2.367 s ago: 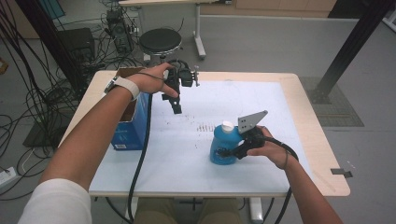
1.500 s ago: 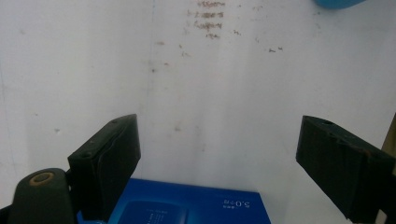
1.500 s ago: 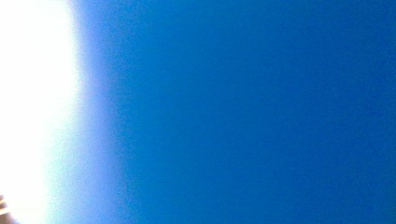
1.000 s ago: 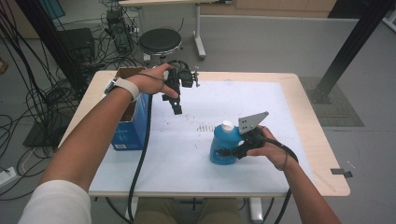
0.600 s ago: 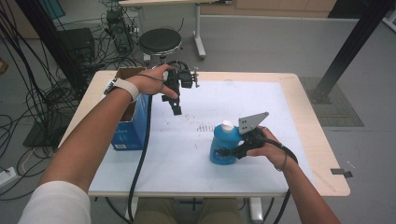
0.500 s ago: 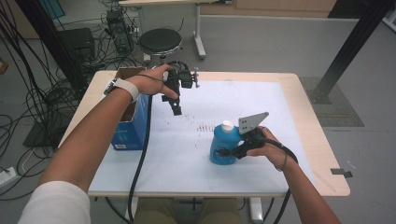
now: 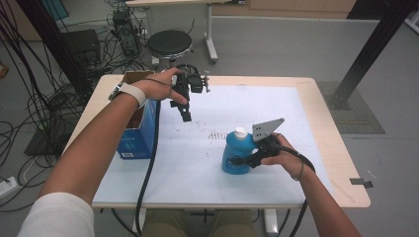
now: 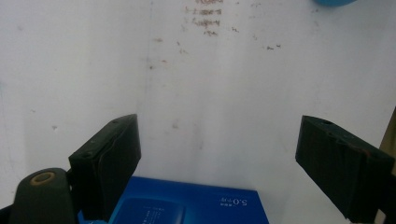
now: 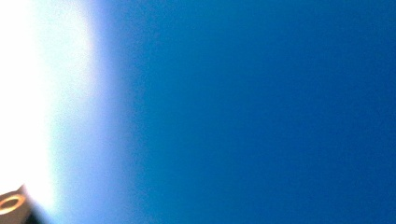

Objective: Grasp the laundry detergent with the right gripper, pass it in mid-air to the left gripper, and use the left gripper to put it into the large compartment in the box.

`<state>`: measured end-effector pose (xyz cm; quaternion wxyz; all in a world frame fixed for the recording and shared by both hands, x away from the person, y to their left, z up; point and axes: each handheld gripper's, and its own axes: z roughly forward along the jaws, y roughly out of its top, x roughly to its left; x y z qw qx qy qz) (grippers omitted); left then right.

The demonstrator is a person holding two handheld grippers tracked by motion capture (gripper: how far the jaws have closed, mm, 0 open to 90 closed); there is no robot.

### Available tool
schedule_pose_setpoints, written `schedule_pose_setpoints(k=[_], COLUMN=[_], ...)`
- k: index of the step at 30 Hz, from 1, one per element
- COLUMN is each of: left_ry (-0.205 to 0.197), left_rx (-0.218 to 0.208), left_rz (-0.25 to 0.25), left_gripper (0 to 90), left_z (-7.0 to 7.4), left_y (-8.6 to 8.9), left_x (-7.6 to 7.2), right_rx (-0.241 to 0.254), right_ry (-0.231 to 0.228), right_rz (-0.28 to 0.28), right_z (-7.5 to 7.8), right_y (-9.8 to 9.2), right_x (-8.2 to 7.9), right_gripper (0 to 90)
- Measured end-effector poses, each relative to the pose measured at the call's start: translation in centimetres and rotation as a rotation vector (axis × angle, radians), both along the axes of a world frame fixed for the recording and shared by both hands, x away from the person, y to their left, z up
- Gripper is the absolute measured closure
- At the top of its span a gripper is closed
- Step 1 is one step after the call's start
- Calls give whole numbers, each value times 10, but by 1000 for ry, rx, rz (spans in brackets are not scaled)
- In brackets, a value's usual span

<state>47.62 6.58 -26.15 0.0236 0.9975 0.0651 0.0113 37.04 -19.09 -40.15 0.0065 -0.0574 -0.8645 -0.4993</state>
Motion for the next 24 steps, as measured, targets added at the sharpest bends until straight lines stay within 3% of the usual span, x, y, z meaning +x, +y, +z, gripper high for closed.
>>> schedule_pose_setpoints(k=[24], left_ry=[-7], left_rx=[1], left_rz=[6], left_gripper=[144], left_z=[1], left_y=[2], left_x=[-1], right_rx=[1], right_ry=[10], right_rz=[2], right_z=[0], right_y=[0], right_x=[1], right_gripper=[421])
